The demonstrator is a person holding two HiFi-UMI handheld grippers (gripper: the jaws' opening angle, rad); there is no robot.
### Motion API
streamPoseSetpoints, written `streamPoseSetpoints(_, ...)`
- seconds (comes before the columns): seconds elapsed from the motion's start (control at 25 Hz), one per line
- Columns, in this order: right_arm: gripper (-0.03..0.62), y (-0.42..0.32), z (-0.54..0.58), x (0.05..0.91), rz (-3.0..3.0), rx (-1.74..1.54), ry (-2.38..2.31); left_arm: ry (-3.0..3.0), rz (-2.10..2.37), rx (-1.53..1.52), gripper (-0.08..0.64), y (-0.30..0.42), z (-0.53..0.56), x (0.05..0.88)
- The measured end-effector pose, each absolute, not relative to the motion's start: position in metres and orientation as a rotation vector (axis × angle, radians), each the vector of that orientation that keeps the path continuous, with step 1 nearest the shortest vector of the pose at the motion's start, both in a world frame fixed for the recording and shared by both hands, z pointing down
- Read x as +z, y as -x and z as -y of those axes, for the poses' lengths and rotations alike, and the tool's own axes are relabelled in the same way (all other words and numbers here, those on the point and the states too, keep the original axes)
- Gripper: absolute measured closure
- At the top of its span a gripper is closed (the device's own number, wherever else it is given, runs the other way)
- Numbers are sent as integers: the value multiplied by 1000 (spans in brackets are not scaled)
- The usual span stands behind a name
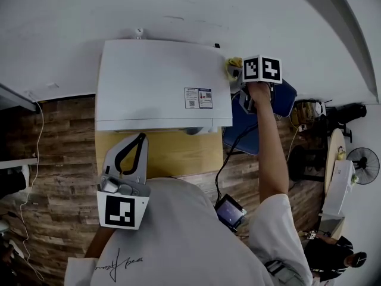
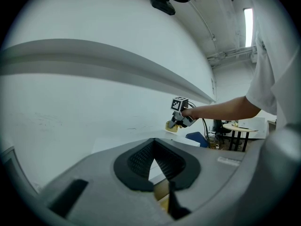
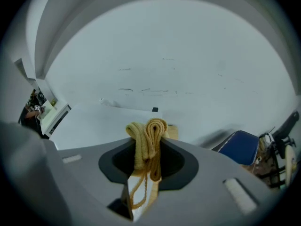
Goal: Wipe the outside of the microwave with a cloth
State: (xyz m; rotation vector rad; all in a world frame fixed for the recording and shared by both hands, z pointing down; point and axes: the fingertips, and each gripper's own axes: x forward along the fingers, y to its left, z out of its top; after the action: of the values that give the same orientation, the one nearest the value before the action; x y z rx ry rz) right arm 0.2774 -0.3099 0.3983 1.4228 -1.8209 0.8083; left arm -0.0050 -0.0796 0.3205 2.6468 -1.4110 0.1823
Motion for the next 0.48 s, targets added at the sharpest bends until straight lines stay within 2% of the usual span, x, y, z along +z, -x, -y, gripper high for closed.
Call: streamPoseSetpoints(0.48,477,-267,311,412,1764,796,-1421,-2663,1426,222,568,28,78,323)
